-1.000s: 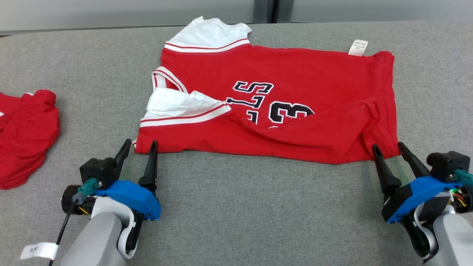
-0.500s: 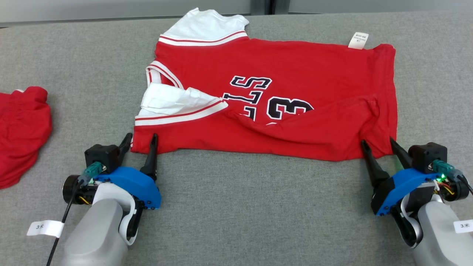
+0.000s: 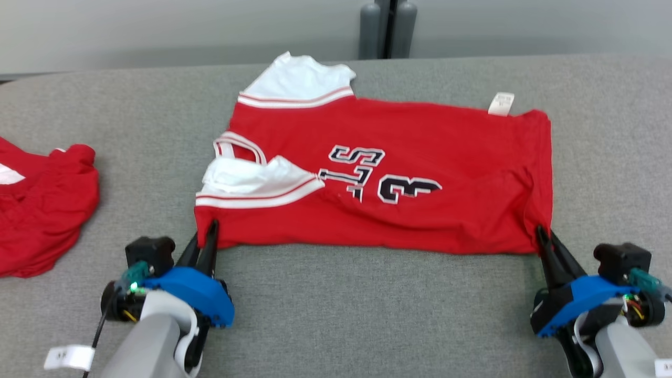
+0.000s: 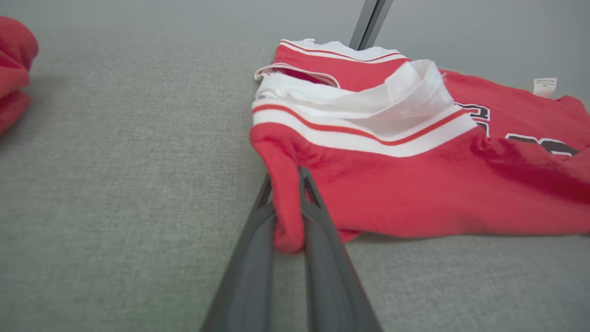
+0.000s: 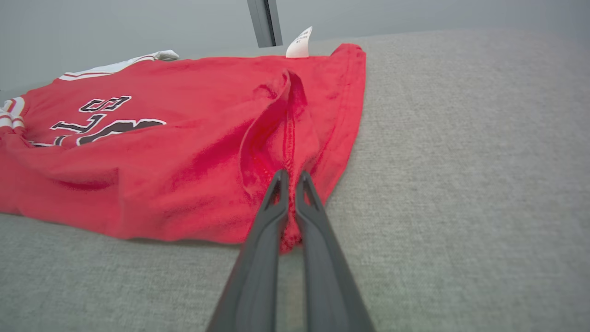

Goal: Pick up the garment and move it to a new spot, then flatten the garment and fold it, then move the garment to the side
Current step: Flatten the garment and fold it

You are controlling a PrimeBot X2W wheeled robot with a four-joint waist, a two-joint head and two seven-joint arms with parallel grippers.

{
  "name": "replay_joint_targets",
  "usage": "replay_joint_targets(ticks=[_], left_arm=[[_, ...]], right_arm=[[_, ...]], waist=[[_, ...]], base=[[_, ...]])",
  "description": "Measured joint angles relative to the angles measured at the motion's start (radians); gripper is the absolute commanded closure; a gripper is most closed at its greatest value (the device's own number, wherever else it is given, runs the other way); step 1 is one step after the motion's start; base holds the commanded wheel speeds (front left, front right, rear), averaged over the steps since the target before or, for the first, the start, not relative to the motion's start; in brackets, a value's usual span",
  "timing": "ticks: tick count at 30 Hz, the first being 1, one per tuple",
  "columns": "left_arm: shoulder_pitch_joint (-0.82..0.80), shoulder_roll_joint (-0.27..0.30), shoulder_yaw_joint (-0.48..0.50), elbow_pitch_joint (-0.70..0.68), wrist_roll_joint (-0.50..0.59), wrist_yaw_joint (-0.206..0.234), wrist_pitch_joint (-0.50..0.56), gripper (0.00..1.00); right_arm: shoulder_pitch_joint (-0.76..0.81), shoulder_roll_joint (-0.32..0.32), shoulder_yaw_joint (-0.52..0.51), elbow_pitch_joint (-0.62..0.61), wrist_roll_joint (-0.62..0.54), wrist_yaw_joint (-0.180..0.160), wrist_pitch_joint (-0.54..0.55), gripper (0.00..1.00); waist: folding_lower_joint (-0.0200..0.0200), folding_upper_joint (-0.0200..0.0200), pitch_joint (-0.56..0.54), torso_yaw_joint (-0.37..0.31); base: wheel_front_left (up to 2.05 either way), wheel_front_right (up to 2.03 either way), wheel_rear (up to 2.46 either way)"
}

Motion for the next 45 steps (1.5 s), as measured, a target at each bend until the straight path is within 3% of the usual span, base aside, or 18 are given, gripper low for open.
replay_joint_targets(ticks=[12, 18, 19, 20, 21, 35, 39, 45], left_arm=[[0.311, 0.014, 0.049, -0.242, 0.007, 0.05, -0.003, 1.0], [0.437, 0.018, 0.041, -0.385, 0.011, 0.107, 0.017, 1.0], [0.448, 0.019, 0.041, -0.399, 0.011, 0.113, 0.021, 1.0], [0.457, 0.02, 0.041, -0.413, 0.008, 0.12, 0.027, 0.89], [0.464, 0.022, 0.041, -0.427, 0.006, 0.127, 0.028, 0.02], [0.426, 0.053, 0.114, -0.562, 0.068, 0.172, -0.001, 0.0], [0.4, 0.036, 0.16, -0.615, 0.107, 0.19, -0.003, 0.0], [0.367, 0.019, 0.223, -0.646, 0.163, 0.18, -0.003, 0.0]], right_arm=[[0.289, -0.009, -0.016, -0.201, 0.044, 0.0, 0.037, 1.0], [0.436, 0.015, -0.067, -0.351, 0.041, 0.0, 0.12, 1.0], [0.445, 0.019, -0.072, -0.362, 0.041, 0.0, 0.129, 0.91], [0.454, 0.022, -0.077, -0.374, 0.038, 0.0, 0.137, 0.62], [0.457, 0.026, -0.085, -0.384, 0.033, 0.0, 0.142, 0.0], [0.383, 0.076, -0.159, -0.494, -0.022, 0.0, 0.104, 0.0], [0.348, 0.1, -0.166, -0.514, -0.043, 0.0, 0.073, 0.0], [0.318, 0.124, -0.173, -0.521, -0.074, 0.0, 0.051, 0.0]], waist=[[0.0, 0.0, -0.118, 0.037], [-0.0001, 0.0, -0.141, 0.049], [-0.0002, 0.0, -0.143, 0.048], [-0.0001, 0.0, -0.145, 0.047], [-0.0001, 0.0, -0.147, 0.046], [-0.0001, 0.0, -0.152, 0.015], [0.0, 0.0, -0.152, 0.007], [0.0, 0.0, -0.154, 0.001]], base=[[0.0, 0.0, 0.0], [0.0, 0.0, 0.0], [0.0, 0.0, 0.0], [0.0, 0.0, 0.0], [0.0, 0.0, 0.0], [0.0, 0.0, 0.0], [0.0, 0.0, 0.0], [0.0, 0.0, 0.0]])
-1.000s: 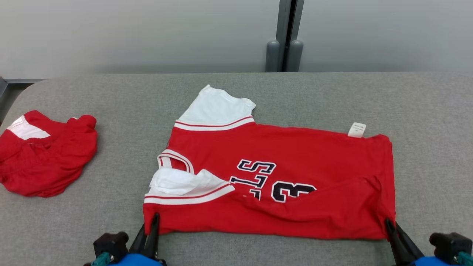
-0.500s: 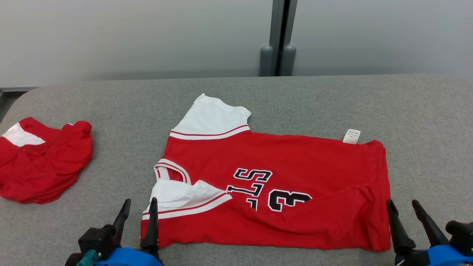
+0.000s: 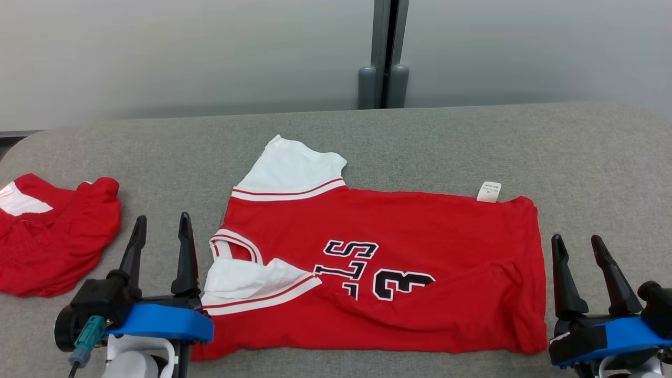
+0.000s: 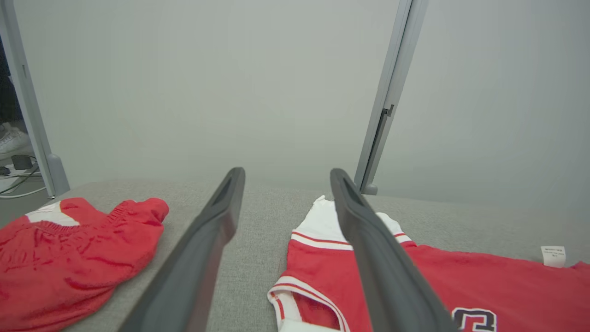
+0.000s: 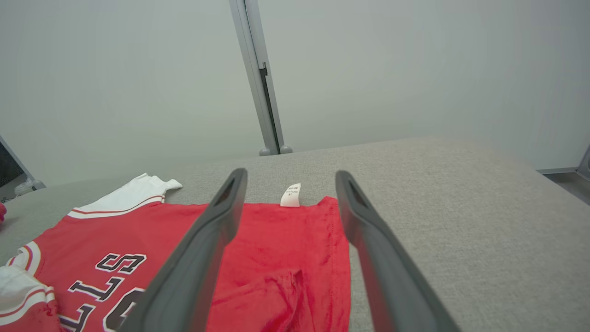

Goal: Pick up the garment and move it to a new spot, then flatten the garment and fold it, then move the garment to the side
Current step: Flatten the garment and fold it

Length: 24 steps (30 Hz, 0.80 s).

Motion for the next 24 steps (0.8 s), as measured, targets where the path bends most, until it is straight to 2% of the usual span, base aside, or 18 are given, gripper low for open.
replay_joint_targets(ticks=[7, 16, 24], left_arm=[[-0.029, -0.005, 0.042, 0.021, 0.05, -0.028, 0.0, 0.0], [-0.069, -0.005, 0.049, 0.058, 0.095, -0.055, 0.0, 0.0], [-0.327, 0.043, 0.012, 0.136, 0.122, -0.125, 0.064, 0.0]], right_arm=[[-0.01, 0.01, -0.004, 0.012, -0.027, 0.0, -0.004, 0.0], [-0.05, 0.014, -0.021, 0.03, -0.054, 0.0, 0.029, 0.0], [-0.226, -0.03, -0.019, 0.069, -0.082, 0.0, 0.112, 0.0]], waist=[[0.0, 0.0, 0.0, -0.005], [0.0, 0.0, 0.037, -0.017], [0.0001, 0.0, 0.132, -0.044]], base=[[0.0, 0.0, 0.0], [0.0, 0.0, 0.0], [0.0, 0.0, 0.0]])
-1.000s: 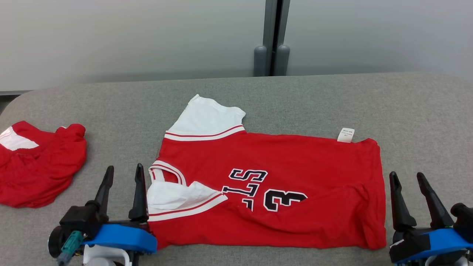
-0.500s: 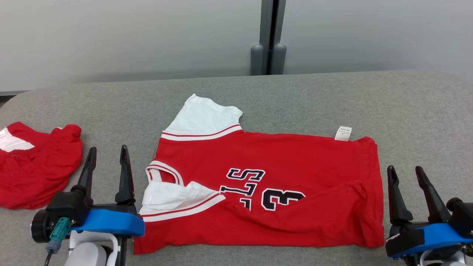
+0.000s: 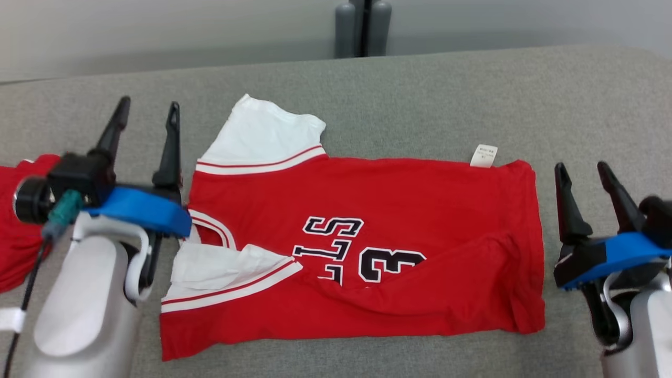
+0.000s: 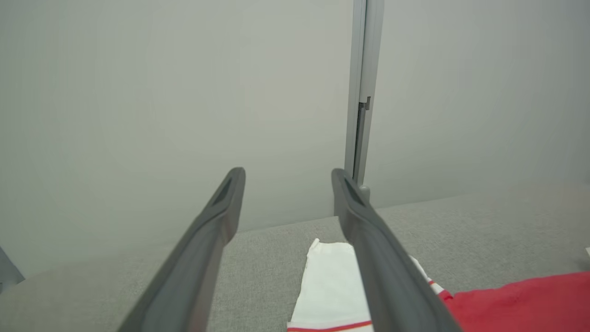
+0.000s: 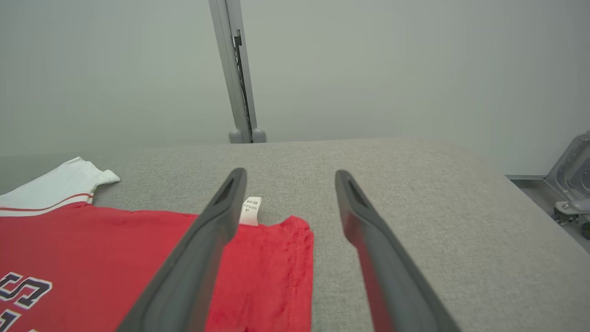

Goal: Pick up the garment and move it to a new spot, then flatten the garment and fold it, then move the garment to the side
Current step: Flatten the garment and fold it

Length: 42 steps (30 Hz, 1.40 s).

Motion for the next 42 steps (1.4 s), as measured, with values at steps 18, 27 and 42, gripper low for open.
replay_joint_targets(ticks=[18, 27, 42], left_arm=[[-0.544, 0.116, -0.248, 0.311, -0.139, -0.072, 0.315, 0.0], [-0.623, 0.176, -0.391, 0.415, -0.252, -0.074, 0.413, 0.0], [-0.701, 0.202, -0.514, 0.507, -0.404, -0.074, 0.485, 1.0]], right_arm=[[-0.337, -0.027, 0.115, 0.209, 0.014, 0.0, 0.01, 0.0], [-0.394, -0.023, 0.153, 0.266, 0.032, 0.0, -0.031, 0.0], [-0.451, -0.03, 0.225, 0.313, 0.057, 0.0, 0.009, 0.0]], waist=[[0.0002, 0.0, 0.275, -0.118], [0.0001, 0.0, 0.336, -0.161], [0.0, 0.0, 0.36, -0.183]], base=[[0.0, 0.0, 0.0], [0.0, 0.0, 0.0], [0.0, 0.0, 0.0]])
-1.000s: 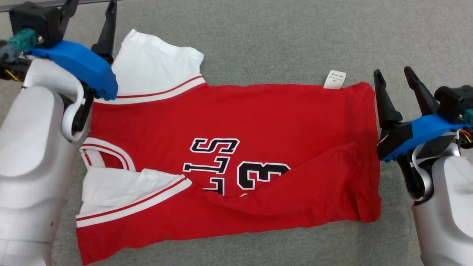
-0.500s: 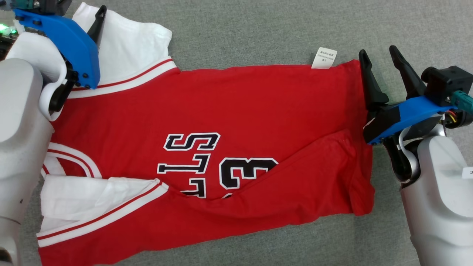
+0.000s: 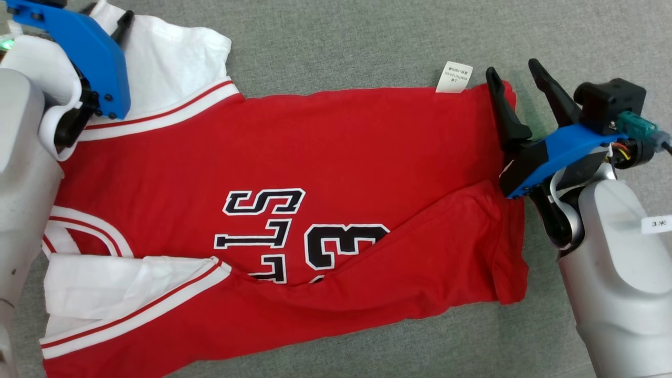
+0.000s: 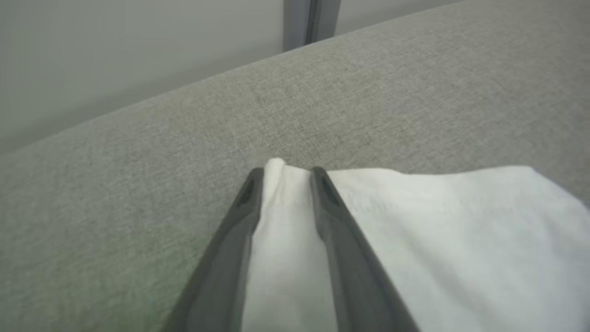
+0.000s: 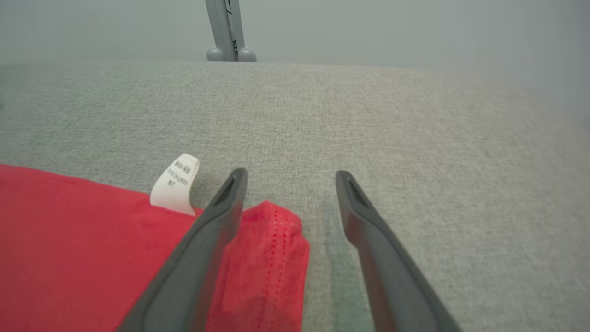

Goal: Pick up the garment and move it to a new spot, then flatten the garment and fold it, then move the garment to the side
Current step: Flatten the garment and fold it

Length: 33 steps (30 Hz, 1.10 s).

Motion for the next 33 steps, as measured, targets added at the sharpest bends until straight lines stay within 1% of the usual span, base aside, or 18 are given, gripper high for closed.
replay_joint_targets(ticks=[6, 8, 14, 17, 18, 19, 20, 25, 33], left_arm=[[-0.001, 0.0, -0.04, 0.011, -0.018, 0.0, -0.051, 1.0], [-0.004, -0.003, -0.046, 0.011, -0.019, 0.0, -0.063, 1.0], [-0.023, -0.025, -0.081, 0.014, -0.036, 0.0, -0.111, 1.0], [-0.027, -0.034, -0.098, 0.017, -0.045, 0.0, -0.13, 1.0], [-0.029, -0.036, -0.102, 0.019, -0.048, 0.0, -0.133, 1.0], [-0.033, -0.037, -0.105, 0.02, -0.054, 0.0, -0.139, 1.0], [-0.037, -0.037, -0.109, 0.021, -0.056, 0.0, -0.145, 1.0], [-0.043, -0.048, -0.127, 0.024, -0.079, 0.0, -0.181, 1.0], [-0.039, -0.054, -0.138, 0.007, -0.114, 0.0, -0.275, 1.0]], right_arm=[[-0.006, -0.043, 0.056, 0.007, 0.04, 0.0, 0.096, 0.0], [-0.006, -0.052, 0.061, 0.004, 0.047, 0.0, 0.11, 0.0], [0.02, -0.097, 0.087, -0.014, 0.093, 0.0, 0.226, 0.0], [0.03, -0.117, 0.087, -0.031, 0.099, 0.0, 0.263, 0.0], [0.033, -0.12, 0.084, -0.038, 0.099, 0.0, 0.269, 0.14], [0.035, -0.122, 0.08, -0.044, 0.099, 0.0, 0.27, 0.68], [0.035, -0.123, 0.076, -0.049, 0.097, 0.0, 0.271, 1.0], [0.037, -0.122, 0.052, -0.054, 0.073, 0.0, 0.284, 1.0], [0.032, -0.116, -0.007, -0.039, 0.008, 0.0, 0.193, 1.0]], waist=[[0.0, 0.0, -0.022, 0.02], [0.0, 0.0, -0.025, 0.025], [0.0, 0.0, -0.04, 0.048], [-0.0001, 0.0, -0.041, 0.056], [-0.0001, 0.0, -0.041, 0.06], [-0.0001, 0.0, -0.041, 0.063], [-0.0001, 0.0, -0.041, 0.065], [-0.0001, 0.0, -0.05, 0.085], [-0.0001, 0.0, -0.104, 0.128]], base=[[0.0, 0.0, 0.0], [0.0, 0.0, 0.0], [0.0, 0.0, 0.0], [0.0, 0.0, 0.0], [0.0, 0.0, 0.0], [0.0, 0.0, 0.0], [0.0, 0.0, 0.0], [0.0, 0.0, 0.0], [0.0, 0.0, 0.0]])
